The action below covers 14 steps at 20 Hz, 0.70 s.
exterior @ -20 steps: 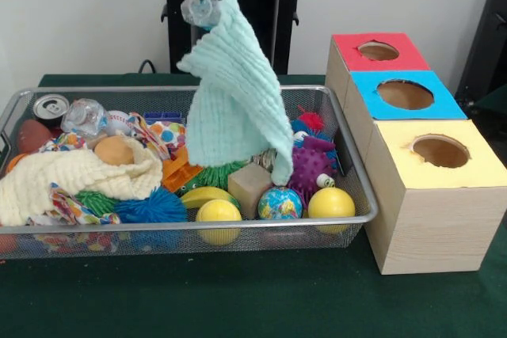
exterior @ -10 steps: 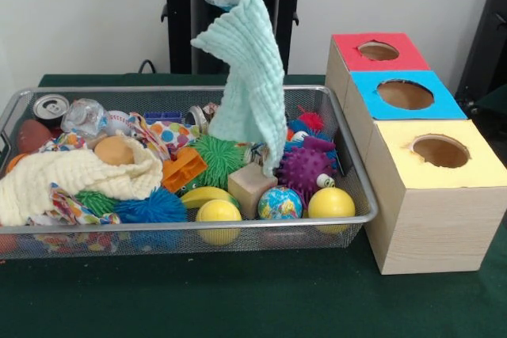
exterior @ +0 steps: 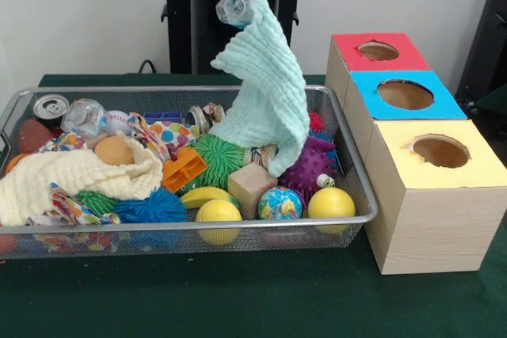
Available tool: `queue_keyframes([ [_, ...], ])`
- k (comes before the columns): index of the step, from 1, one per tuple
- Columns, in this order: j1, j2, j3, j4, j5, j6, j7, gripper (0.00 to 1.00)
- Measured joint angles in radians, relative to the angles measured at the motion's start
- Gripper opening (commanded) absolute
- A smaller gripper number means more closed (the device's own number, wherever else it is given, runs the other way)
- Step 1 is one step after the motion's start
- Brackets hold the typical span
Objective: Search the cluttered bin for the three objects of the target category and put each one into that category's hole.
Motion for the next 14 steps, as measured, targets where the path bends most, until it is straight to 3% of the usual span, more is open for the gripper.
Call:
queue_keyframes([
  [6,0.019,0.049,-0.005,0.039,0.0,-0.123,0.0,0.0],
  [14,0.106,0.089,-0.04,0.098,0.014,-0.27,0.001,0.0],
])
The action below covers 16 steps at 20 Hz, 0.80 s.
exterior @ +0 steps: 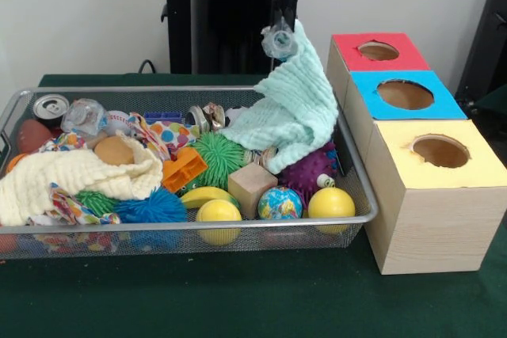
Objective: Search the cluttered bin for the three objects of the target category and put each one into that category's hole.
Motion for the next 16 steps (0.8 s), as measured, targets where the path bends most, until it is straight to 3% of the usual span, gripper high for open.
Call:
queue_keyframes([
  [7,-0.024,0.103,0.016,-0.001,0.005,-0.075,0.0,0.0],
  [12,-0.104,0.224,0.073,-0.047,0.005,-0.056,0.0,0.0],
  [16,-0.133,0.253,0.11,-0.066,0.005,-0.029,0.0,0.0],
])
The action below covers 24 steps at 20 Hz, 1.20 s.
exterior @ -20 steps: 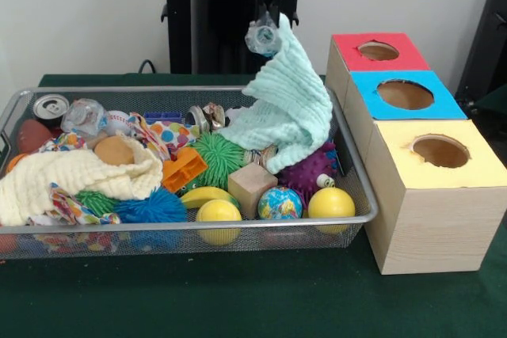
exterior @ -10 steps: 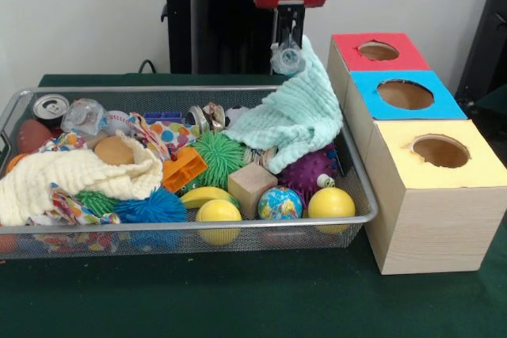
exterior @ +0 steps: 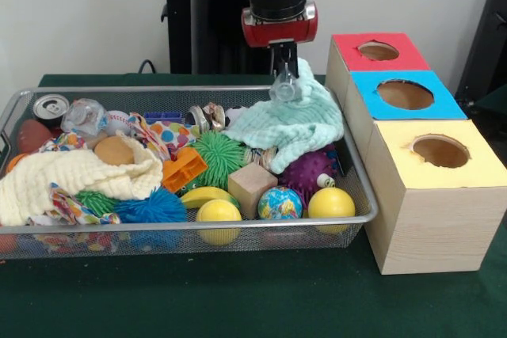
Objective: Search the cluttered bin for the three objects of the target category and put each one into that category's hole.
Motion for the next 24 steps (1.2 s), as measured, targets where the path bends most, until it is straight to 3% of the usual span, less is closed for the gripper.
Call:
queue_keyframes([
  [10,-0.035,0.001,0.099,-0.015,-0.019,0.005,0.0,0.0],
  [24,-0.039,0.001,0.14,-0.017,-0.065,0.005,0.0,0.0],
])
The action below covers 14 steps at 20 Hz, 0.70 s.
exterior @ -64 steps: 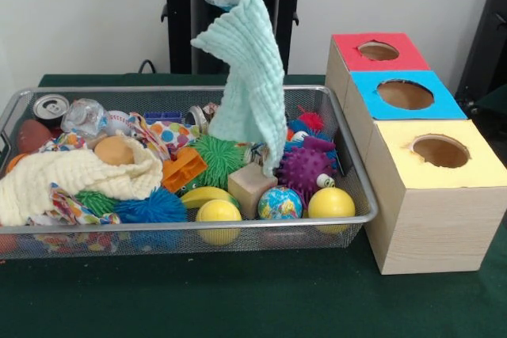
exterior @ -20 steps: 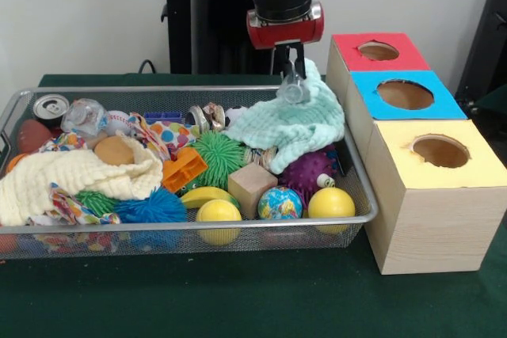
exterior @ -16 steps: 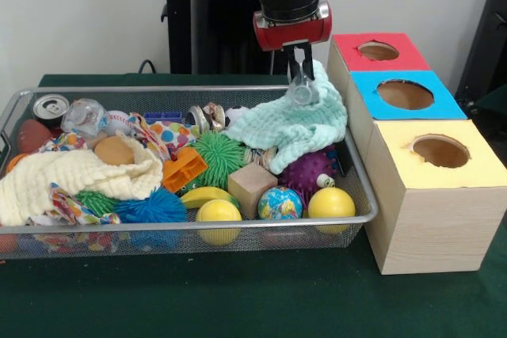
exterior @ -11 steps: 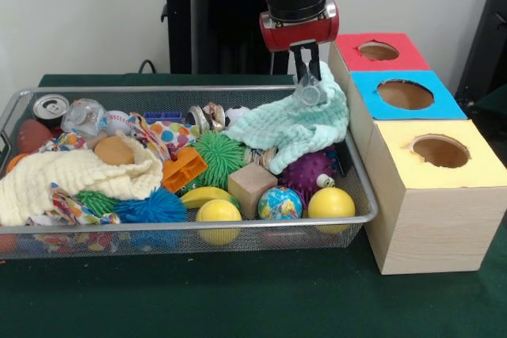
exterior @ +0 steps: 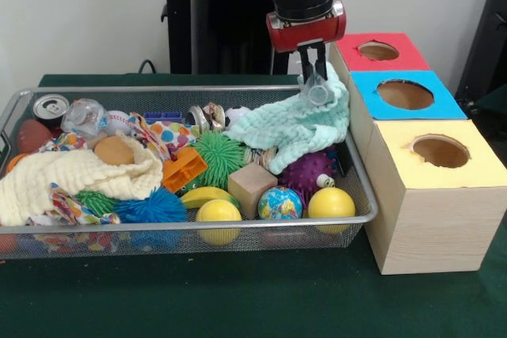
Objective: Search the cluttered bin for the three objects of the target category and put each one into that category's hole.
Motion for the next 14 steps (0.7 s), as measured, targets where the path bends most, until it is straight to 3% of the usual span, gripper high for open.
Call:
queue_keyframes([
  [8,-0.024,0.0,0.023,-0.005,-0.049,0.015,0.0,0.0],
  [14,-0.082,-0.001,0.065,-0.005,-0.146,0.051,-0.01,0.0],
])
